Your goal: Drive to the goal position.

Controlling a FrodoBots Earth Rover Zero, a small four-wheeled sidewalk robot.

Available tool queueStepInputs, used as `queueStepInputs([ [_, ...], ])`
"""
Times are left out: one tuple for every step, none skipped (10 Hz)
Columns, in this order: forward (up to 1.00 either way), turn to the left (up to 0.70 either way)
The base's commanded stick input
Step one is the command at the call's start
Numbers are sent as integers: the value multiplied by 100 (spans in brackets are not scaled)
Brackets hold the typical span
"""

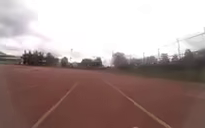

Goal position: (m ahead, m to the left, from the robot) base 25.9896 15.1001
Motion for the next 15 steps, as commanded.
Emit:
queueStepInputs([
  [70,0],
  [70,0],
  [70,0],
  [70,0],
  [70,0],
  [70,0],
  [70,0],
  [70,0],
  [70,0],
  [70,0],
  [70,0],
  [70,0],
  [70,0],
  [70,0],
  [70,0],
])
